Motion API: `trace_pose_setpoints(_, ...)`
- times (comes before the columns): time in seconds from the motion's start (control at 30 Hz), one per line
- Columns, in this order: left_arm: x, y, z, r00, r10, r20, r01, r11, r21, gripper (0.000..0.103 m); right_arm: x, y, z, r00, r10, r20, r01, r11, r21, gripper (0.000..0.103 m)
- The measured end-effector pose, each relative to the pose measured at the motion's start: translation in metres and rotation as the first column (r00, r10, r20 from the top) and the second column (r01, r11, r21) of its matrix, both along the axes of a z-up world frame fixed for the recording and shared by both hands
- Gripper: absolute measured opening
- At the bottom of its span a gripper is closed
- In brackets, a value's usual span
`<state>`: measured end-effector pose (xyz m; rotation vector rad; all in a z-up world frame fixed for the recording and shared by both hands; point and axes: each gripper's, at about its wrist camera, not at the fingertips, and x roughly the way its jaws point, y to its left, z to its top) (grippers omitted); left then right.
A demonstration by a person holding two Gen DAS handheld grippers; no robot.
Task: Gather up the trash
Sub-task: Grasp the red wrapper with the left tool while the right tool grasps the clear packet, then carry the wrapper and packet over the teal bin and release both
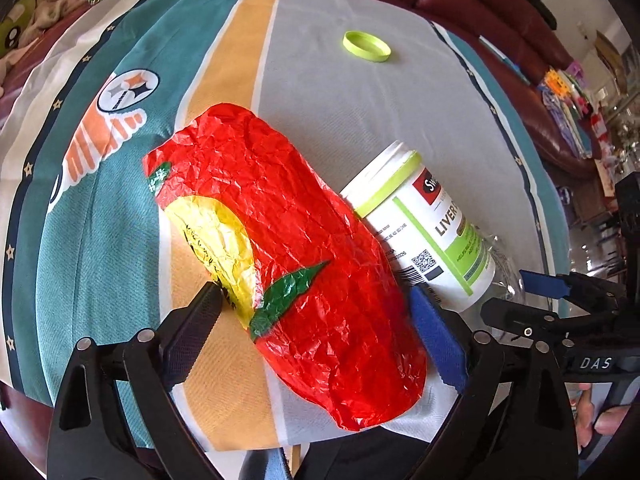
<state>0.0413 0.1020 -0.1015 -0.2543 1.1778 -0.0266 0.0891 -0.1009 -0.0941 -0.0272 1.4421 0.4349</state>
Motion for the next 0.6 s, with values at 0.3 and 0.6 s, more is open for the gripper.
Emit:
trace_pose_setpoints(0.3, 0.034, -0.02, 0.004, 0.999, -0.024, 0.031, 0.022, 0.998, 0.056, 0.054, 0.016, -0.02, 0.003, 0.998, -0.047, 0.05, 0.046, 0.999, 0.029, 0.062)
trace_pose_setpoints(0.6, 0.054, -0.02, 0.013, 0.998, -0.04, 0.043, 0.038, 0.998, 0.045, 0.028, 0.039, -0.046, 0.004, 0.99, -0.13, 0.05, 0.126, 0.99, 0.064, 0.062)
